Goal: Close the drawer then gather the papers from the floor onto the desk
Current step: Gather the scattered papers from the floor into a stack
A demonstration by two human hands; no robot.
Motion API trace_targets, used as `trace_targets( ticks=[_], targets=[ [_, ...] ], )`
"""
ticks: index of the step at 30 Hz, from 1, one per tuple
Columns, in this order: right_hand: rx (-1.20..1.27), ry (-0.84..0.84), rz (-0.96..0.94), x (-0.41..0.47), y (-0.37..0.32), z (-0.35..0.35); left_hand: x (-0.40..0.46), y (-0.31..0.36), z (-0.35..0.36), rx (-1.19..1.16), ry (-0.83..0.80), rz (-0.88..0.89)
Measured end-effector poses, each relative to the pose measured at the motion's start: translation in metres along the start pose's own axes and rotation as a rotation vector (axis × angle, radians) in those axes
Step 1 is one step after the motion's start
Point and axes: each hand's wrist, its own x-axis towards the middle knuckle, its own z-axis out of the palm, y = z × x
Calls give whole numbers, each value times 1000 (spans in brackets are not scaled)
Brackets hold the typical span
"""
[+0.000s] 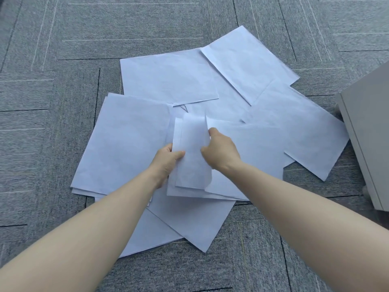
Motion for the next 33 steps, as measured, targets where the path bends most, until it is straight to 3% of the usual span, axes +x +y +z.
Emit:
trace_targets(
  ticks=[7, 12, 15, 19, 22, 26, 33],
  targets=[
    [221, -127, 24, 12, -13, 36, -11, 3, -2, 28, -169, -41],
    [435, -216, 29, 9, -1, 36, -11, 1, -12, 52, -148, -17],
    [458, -157, 17, 12, 7, 25, -7, -7, -14, 157, -17, -13],
    [195, 142, 30, 21, 34, -6, -3, -7, -30, 360, 79, 42],
    [-81, 318, 65, 28, 67, -36, -3, -2, -55, 384, 141, 72],
    [-459, 220, 255, 41, 102, -54, -3, -7, -88, 368, 180, 33],
    [-585, 58, 434, 53, 124, -60, -9, -13, -98, 324, 195, 8]
  ],
)
